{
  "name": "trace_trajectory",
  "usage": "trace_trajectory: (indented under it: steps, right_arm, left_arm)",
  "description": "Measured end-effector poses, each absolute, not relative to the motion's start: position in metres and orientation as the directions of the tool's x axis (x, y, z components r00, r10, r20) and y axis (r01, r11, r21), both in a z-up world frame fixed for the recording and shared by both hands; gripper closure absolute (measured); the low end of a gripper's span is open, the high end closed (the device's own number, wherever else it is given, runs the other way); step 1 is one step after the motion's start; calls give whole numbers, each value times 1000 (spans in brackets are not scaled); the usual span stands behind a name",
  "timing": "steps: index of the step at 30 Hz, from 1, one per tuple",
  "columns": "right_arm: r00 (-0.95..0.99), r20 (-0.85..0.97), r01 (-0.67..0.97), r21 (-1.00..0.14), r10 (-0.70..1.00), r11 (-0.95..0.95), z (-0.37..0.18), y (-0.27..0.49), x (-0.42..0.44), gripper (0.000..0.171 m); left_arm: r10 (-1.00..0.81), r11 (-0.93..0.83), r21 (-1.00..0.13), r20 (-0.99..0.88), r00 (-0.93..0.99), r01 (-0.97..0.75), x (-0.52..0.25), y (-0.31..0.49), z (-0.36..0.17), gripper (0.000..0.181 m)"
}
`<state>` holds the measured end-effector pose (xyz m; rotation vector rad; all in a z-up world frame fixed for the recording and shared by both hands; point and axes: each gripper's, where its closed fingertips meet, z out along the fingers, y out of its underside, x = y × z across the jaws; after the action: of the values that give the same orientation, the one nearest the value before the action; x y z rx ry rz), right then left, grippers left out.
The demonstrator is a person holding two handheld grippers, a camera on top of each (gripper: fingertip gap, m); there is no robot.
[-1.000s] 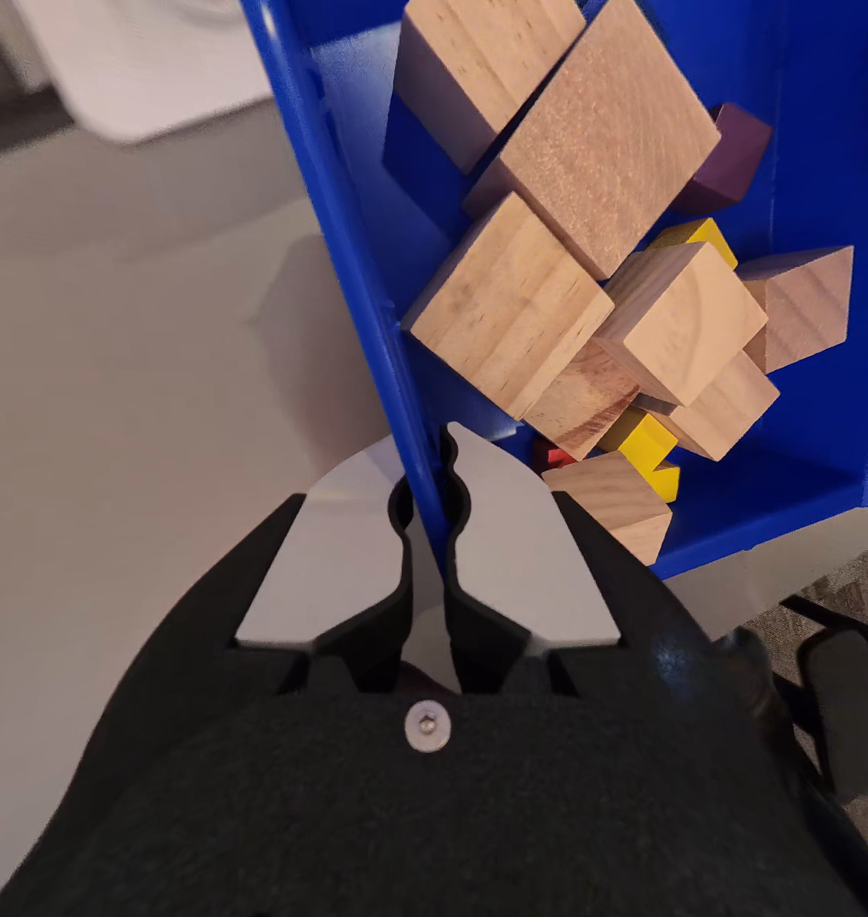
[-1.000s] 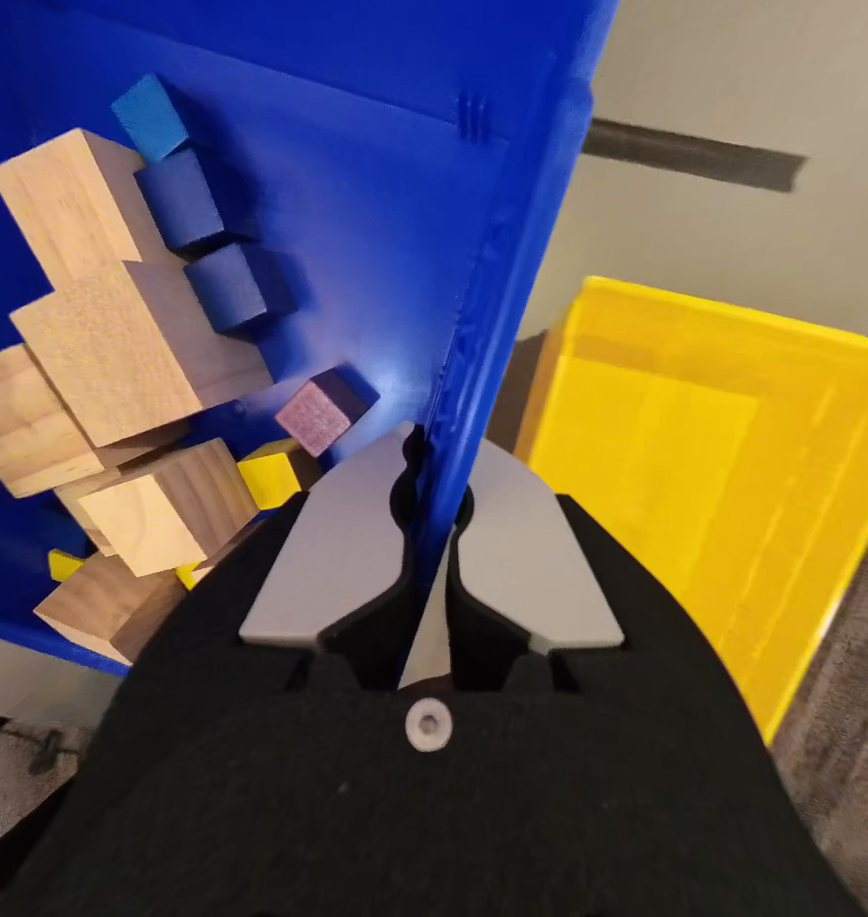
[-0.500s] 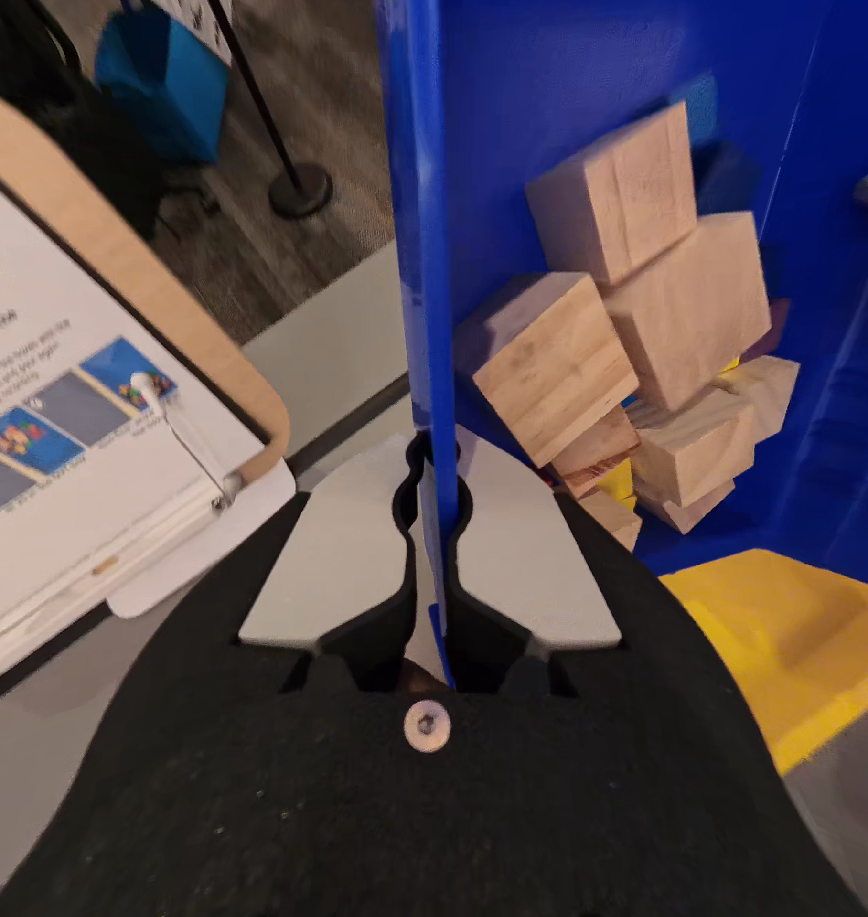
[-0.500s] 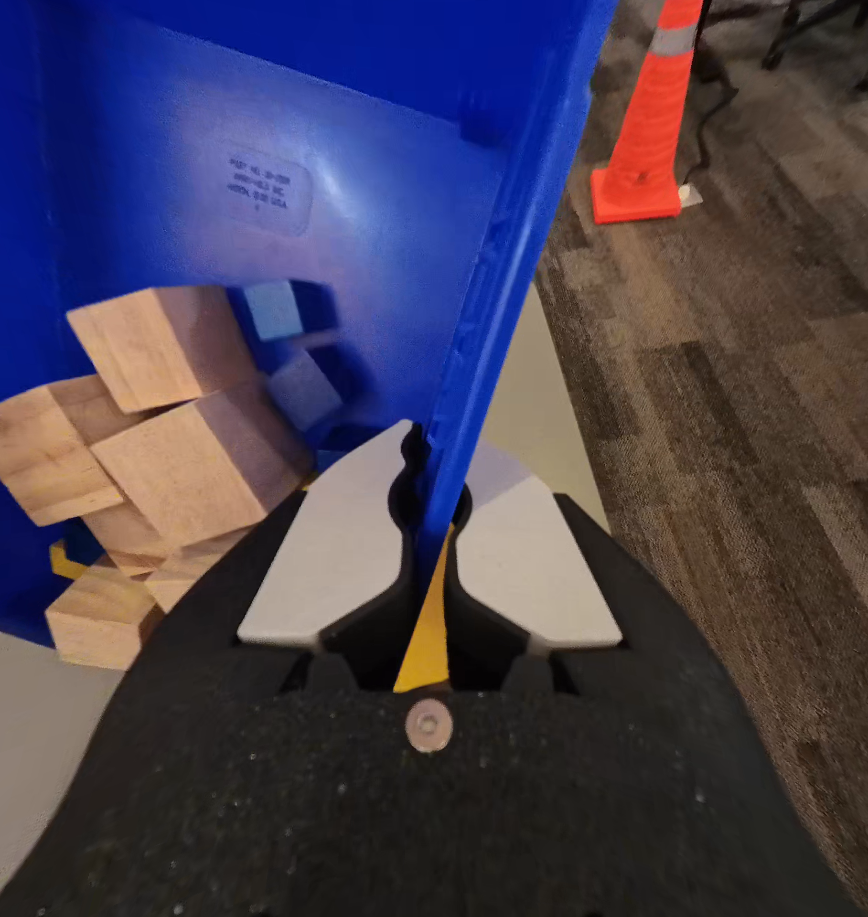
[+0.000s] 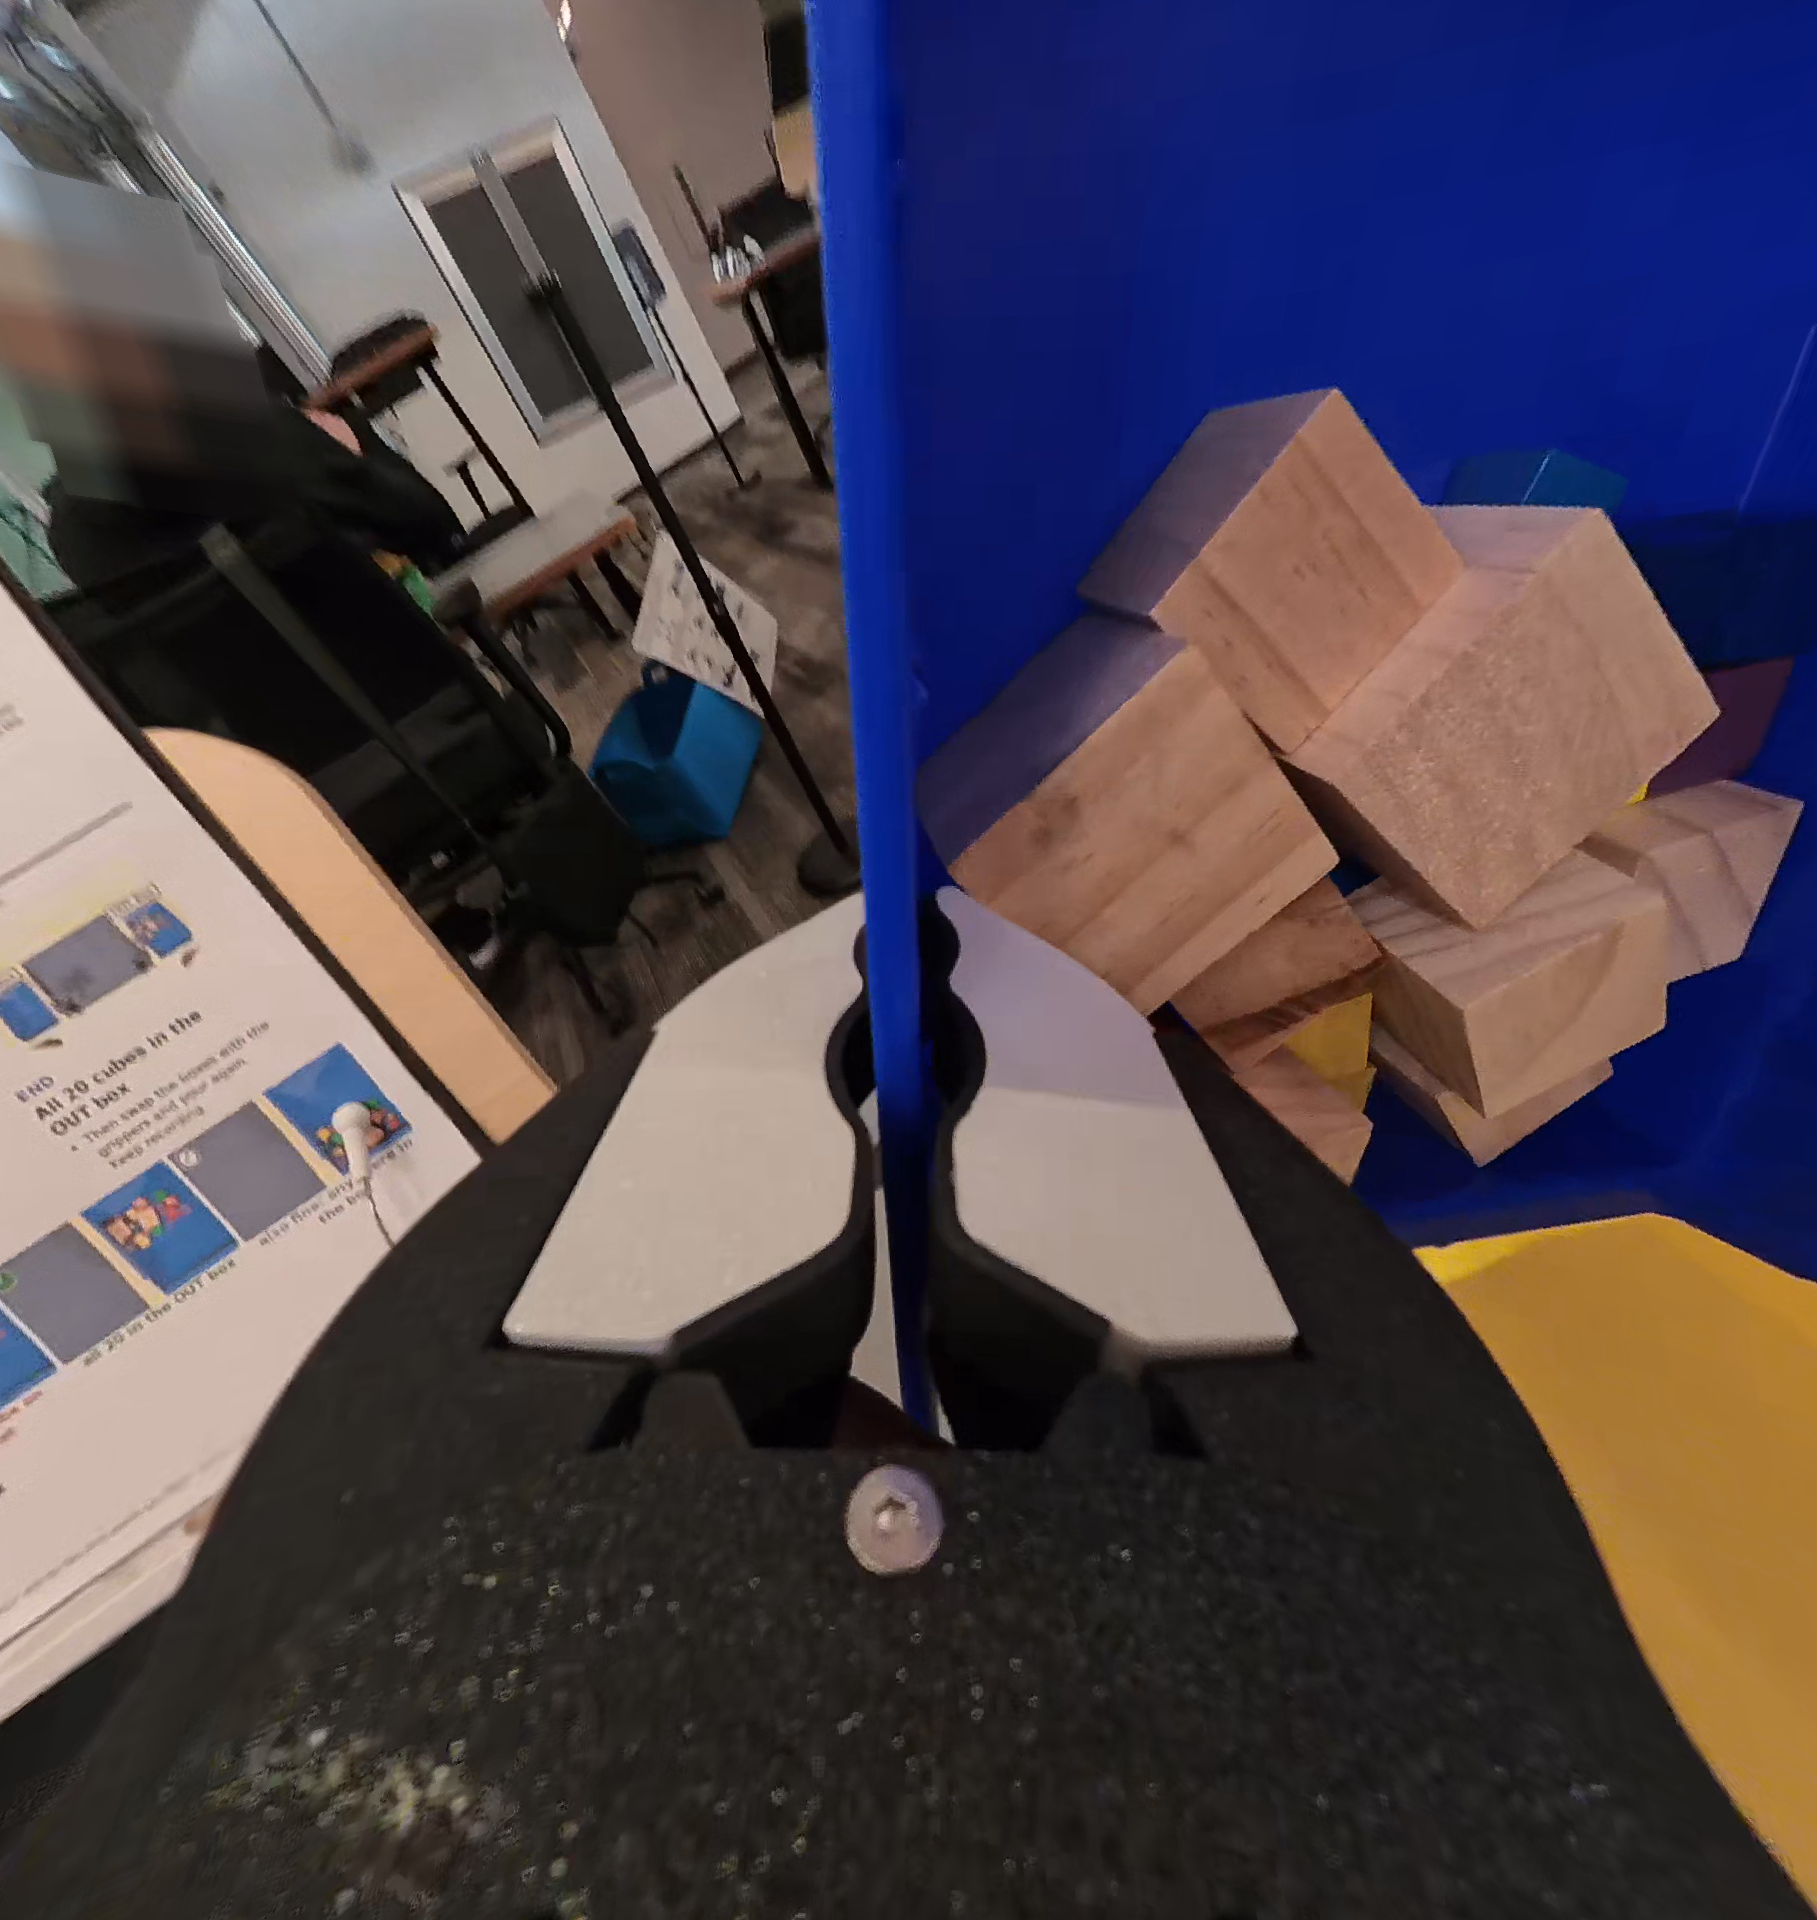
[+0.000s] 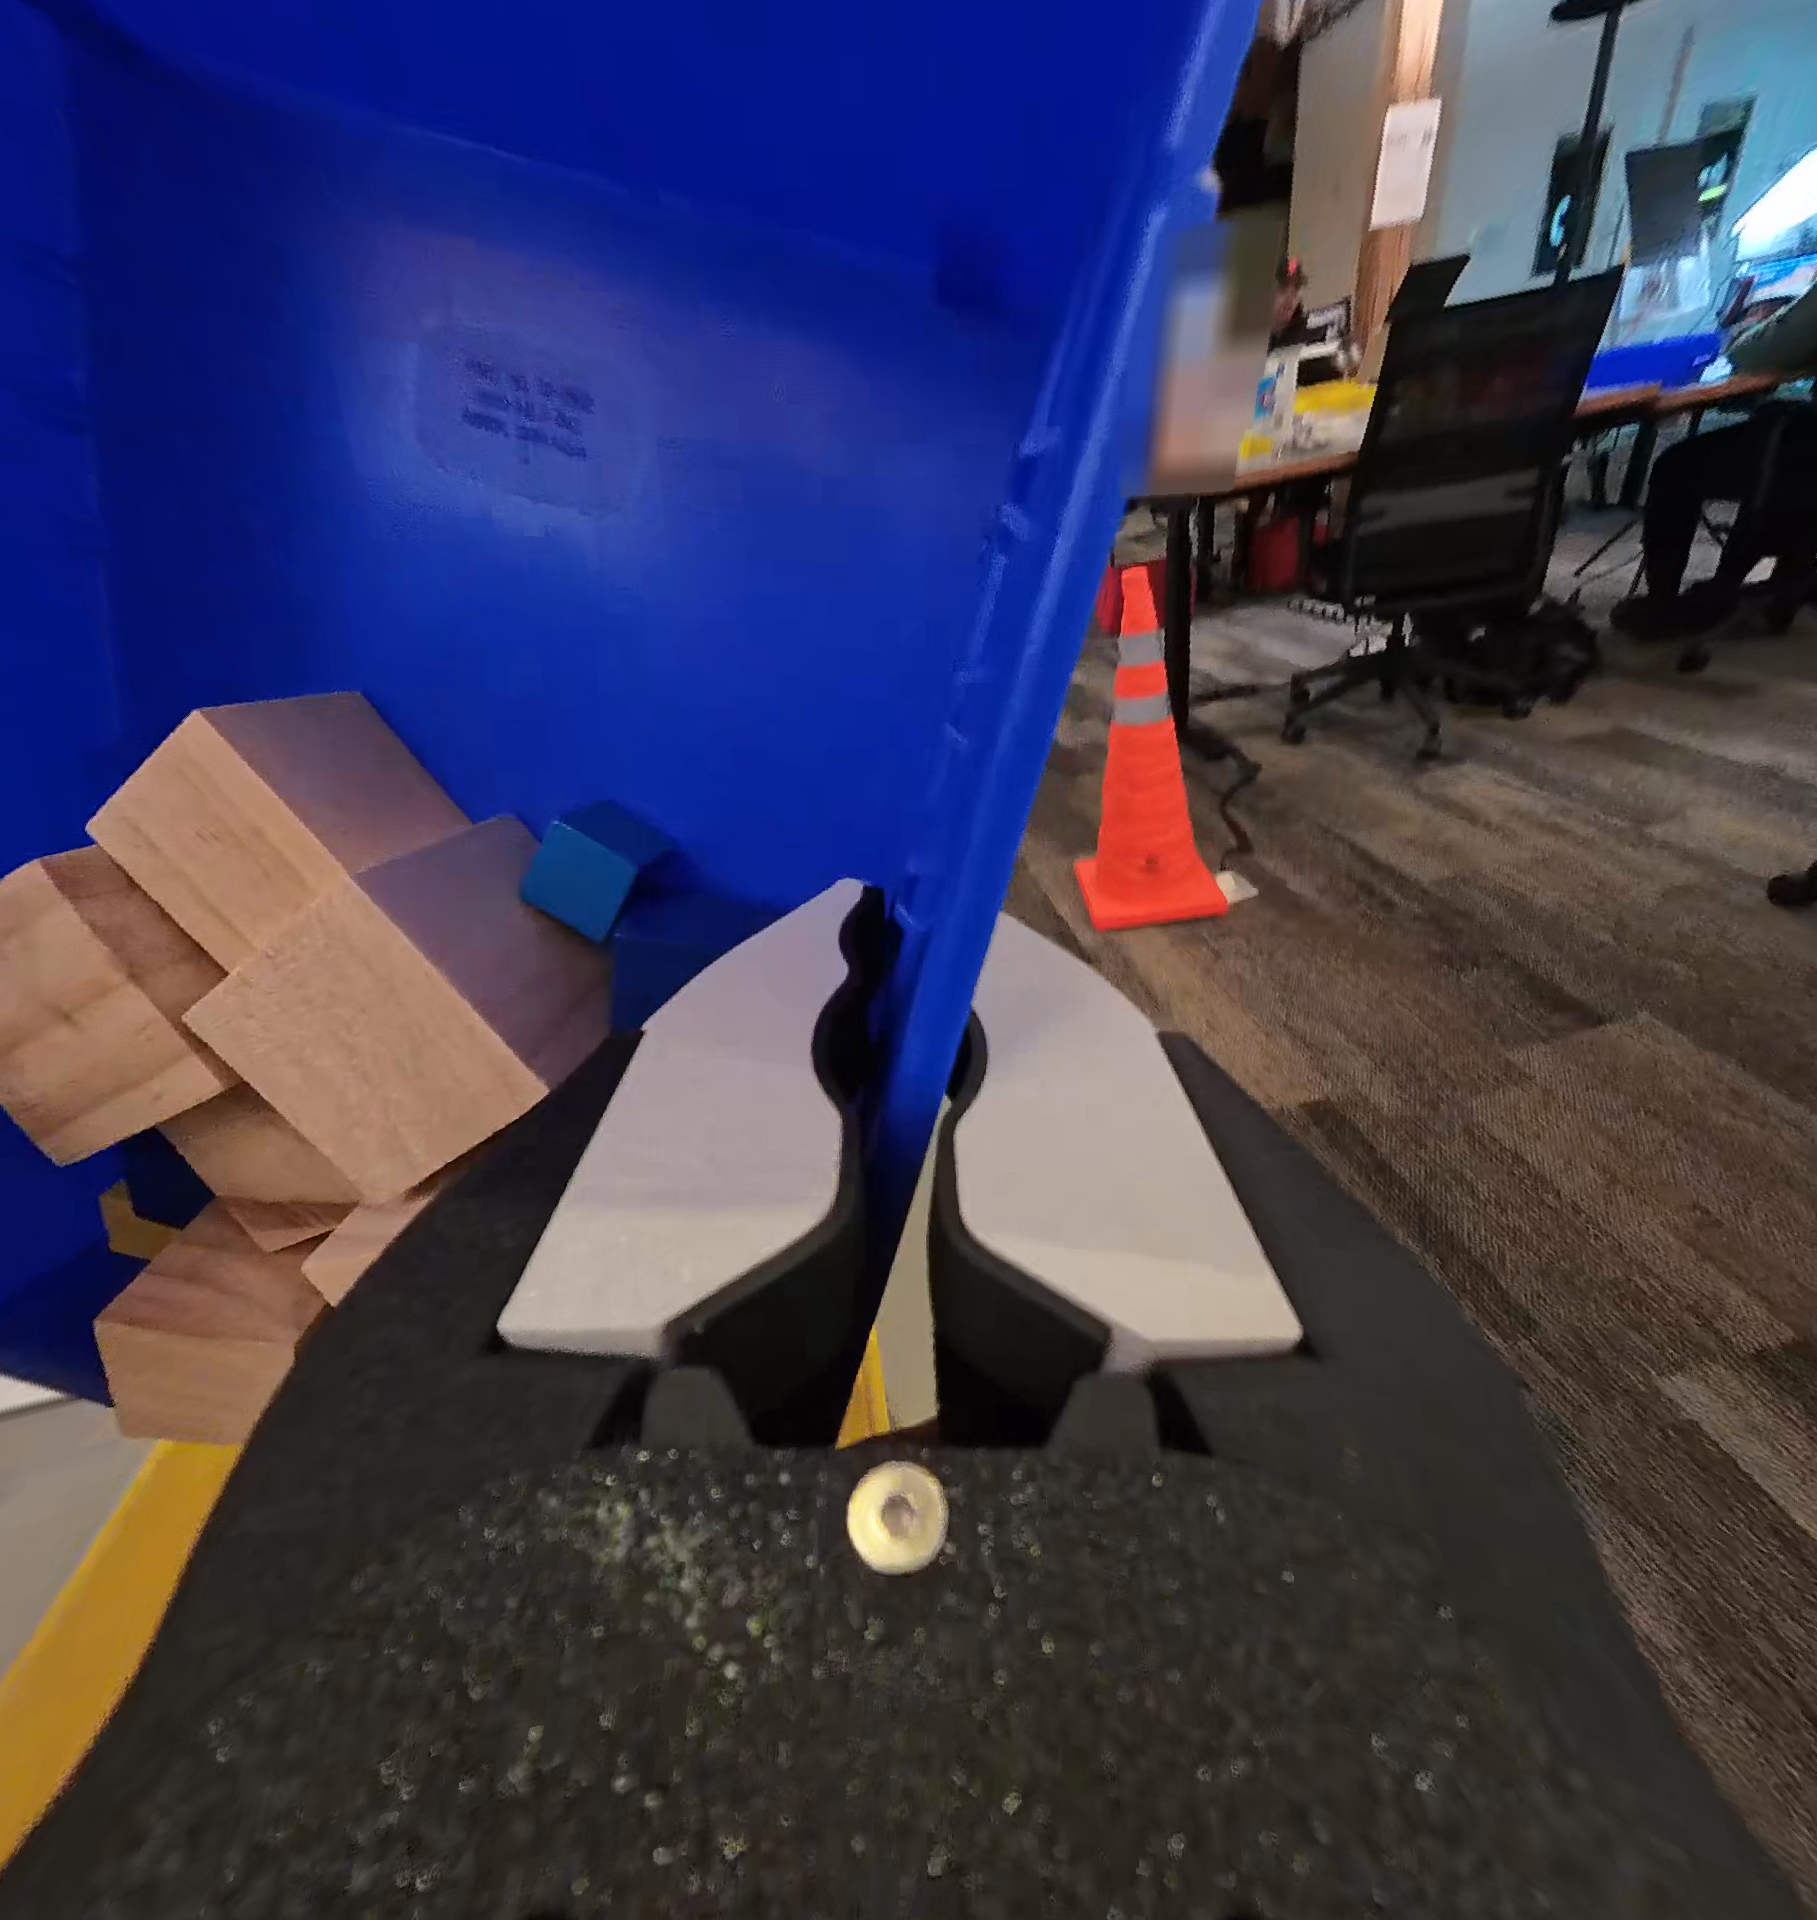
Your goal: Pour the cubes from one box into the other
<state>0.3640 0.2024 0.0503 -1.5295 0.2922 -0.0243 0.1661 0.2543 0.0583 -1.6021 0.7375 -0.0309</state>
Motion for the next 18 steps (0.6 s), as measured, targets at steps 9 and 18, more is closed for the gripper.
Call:
trace_trajectory:
  steps: [9,18]
  right_arm:
    - [962,-202,-173,-971,-184,163,53,190,368,165]
    - [960,-206,-192,-977,-190,90,39,195,359,166]
  left_arm:
    - [-535,21,-924,-333,776,-381,175,249,48,176]
    - [-525,58,-924,-350,776,-377,173,248,50,177]
